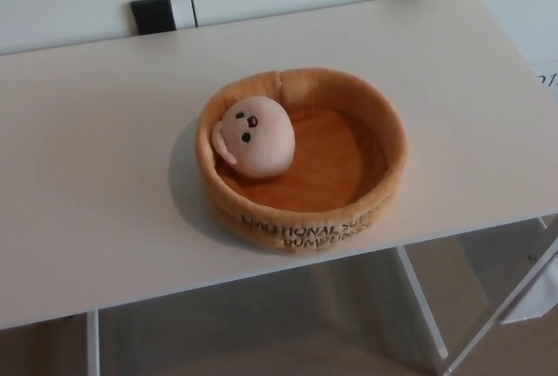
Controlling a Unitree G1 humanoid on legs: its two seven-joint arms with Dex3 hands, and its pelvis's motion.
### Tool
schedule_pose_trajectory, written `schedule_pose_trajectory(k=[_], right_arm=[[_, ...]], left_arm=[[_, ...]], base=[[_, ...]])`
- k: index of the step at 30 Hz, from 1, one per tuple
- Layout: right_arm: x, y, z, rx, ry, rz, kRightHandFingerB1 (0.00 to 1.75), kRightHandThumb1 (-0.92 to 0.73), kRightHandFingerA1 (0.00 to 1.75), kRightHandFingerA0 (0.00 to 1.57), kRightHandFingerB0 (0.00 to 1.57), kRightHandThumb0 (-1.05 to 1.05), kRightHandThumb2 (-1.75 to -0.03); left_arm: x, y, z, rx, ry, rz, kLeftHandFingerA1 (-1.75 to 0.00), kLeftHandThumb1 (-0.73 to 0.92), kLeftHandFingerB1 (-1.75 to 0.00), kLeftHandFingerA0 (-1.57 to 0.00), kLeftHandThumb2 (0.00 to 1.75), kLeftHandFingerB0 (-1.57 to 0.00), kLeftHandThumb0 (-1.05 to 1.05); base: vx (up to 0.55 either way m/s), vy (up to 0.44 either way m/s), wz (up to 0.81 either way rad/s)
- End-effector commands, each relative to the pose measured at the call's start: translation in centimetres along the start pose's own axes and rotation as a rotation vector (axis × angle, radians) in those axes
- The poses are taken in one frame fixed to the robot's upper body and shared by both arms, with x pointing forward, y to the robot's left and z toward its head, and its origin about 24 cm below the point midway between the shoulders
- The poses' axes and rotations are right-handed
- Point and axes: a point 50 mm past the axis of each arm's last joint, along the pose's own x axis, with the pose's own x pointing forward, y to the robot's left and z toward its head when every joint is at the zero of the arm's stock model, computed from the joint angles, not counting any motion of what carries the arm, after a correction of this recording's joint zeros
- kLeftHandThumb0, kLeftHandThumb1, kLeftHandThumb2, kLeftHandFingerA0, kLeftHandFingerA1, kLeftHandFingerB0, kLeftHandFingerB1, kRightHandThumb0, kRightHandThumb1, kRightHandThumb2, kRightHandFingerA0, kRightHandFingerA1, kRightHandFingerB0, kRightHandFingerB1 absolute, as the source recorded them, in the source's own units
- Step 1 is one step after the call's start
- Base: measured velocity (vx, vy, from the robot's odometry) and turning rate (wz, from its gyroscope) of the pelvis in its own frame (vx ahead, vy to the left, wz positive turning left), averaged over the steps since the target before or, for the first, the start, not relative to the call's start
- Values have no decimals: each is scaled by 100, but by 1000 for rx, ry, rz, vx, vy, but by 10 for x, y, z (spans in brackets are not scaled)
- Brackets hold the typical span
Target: The robot walks towards a table in front, picks a dumpling toy with left hand and puts it in an orange round plate
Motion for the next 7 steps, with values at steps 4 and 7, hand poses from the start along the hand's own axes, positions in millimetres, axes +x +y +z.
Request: schedule_pose_trajectory(k=[4,7], right_arm=[[11,-23,14,51,23,-36,30,-60,60,75,27,-43,-59],[11,-23,16,50,15,-37,30,-58,67,77,28,-43,-58]], left_arm=[[5,25,15,29,-33,342,-76,59,-30,-72,58,-19,-43],[6,26,17,34,-37,351,-78,59,-29,-72,58,-18,-43]], base=[[0,0,0],[0,0,0]])
